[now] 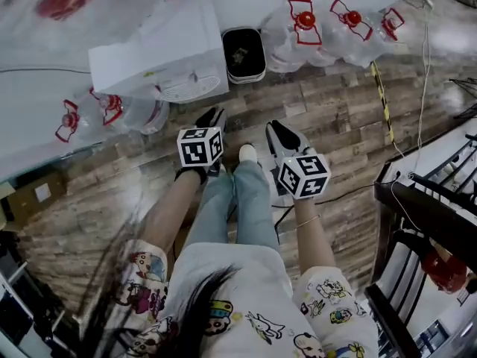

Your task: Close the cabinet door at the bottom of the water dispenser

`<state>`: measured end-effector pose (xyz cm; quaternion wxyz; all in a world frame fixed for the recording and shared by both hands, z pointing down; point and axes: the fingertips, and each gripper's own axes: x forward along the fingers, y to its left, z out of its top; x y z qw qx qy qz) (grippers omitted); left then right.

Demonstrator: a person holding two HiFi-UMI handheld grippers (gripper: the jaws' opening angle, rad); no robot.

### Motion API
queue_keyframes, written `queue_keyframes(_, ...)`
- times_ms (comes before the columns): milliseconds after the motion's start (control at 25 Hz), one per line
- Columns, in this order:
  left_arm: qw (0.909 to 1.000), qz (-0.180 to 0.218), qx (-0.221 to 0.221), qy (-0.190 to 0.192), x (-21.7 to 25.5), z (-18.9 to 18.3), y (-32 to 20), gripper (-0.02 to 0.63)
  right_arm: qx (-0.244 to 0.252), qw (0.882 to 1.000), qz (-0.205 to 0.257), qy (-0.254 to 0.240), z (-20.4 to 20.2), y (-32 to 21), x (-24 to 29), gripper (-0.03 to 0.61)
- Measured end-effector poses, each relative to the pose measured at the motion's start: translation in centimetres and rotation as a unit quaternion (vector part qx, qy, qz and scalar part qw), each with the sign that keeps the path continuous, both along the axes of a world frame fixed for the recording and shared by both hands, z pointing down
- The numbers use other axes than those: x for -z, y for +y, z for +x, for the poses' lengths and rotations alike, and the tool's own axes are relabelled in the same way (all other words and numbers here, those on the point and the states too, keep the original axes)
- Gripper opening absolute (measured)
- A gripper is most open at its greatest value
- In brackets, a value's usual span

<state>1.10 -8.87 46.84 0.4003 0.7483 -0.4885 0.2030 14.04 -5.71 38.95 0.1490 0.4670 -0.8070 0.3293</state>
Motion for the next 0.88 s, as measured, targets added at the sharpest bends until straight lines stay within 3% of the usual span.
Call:
queue_keyframes(360, 0.9911, 0.112, 0.003, 0.072, 15.4, -2.7, 3.6, 0.114, 0.032, 0.994, 0.101, -0.009, -4.7, 3.3, 13.0, 0.06)
queue_keyframes(640, 0.9732, 0.211, 0.016, 0.09, 25.7, -6.8, 6.9, 0.114, 0.053, 0.985, 0.16, -0.026, -7.9, 5.2, 20.4, 0.06)
queue_keyframes(880, 0.9543, 0.284, 0.032, 0.087, 32.4, -10.4, 10.9, 0.114, 0.106, 0.973, 0.204, -0.031, -11.9, 7.5, 25.2, 0.057)
